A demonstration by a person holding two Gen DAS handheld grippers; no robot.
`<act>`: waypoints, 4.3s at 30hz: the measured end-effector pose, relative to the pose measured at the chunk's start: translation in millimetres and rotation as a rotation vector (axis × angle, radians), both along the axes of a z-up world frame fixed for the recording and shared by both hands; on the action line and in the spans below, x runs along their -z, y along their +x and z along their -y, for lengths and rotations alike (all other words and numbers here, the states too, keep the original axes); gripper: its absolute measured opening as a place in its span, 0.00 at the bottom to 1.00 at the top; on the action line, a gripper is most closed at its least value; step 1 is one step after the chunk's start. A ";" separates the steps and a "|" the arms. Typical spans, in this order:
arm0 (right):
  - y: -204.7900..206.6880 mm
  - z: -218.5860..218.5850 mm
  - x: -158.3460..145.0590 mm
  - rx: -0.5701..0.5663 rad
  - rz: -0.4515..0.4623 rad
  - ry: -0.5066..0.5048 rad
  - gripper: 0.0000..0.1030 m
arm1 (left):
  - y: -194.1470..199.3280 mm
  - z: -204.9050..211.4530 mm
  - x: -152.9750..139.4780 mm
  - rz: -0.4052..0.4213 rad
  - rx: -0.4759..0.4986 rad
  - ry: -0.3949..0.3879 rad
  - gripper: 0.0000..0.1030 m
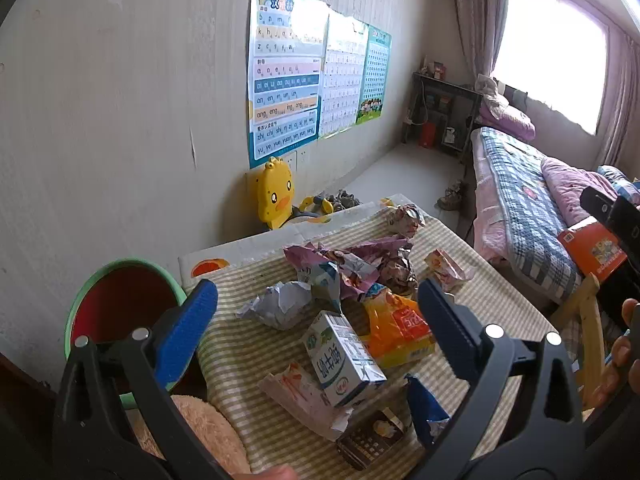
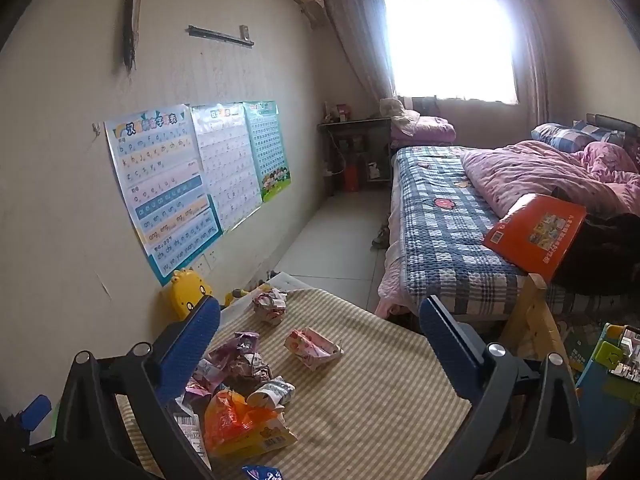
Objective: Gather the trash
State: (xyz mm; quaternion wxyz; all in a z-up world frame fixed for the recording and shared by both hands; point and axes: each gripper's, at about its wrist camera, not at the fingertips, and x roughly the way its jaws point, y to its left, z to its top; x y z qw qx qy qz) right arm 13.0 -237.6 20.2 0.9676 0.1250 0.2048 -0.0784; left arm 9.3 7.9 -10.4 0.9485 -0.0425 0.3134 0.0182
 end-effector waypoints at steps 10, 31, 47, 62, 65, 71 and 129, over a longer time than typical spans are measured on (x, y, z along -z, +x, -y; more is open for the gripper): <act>2.4 -6.6 2.8 -0.018 -0.014 -0.014 0.93 | -0.7 1.9 0.8 -0.008 0.000 -0.002 0.95; 3.7 -9.2 4.8 -0.023 -0.022 -0.017 0.93 | -3.2 1.1 4.9 -0.013 -0.001 0.001 0.95; 2.1 -11.1 7.4 -0.026 -0.026 -0.023 0.93 | -3.9 -2.2 3.1 -0.017 -0.005 -0.001 0.95; 3.5 -13.1 7.7 -0.034 -0.040 -0.031 0.93 | -3.8 -1.7 3.3 -0.027 -0.008 0.000 0.95; 3.5 -14.4 6.7 -0.039 -0.046 -0.032 0.93 | -4.1 -3.4 3.2 -0.022 -0.020 0.006 0.95; 7.8 -20.2 5.0 -0.097 -0.102 -0.054 0.93 | -5.9 -10.6 3.4 -0.026 -0.021 -0.011 0.95; 24.9 -55.0 103.1 -0.446 -0.624 0.255 0.03 | 0.2 -119.0 37.6 -0.162 -0.024 -0.067 0.42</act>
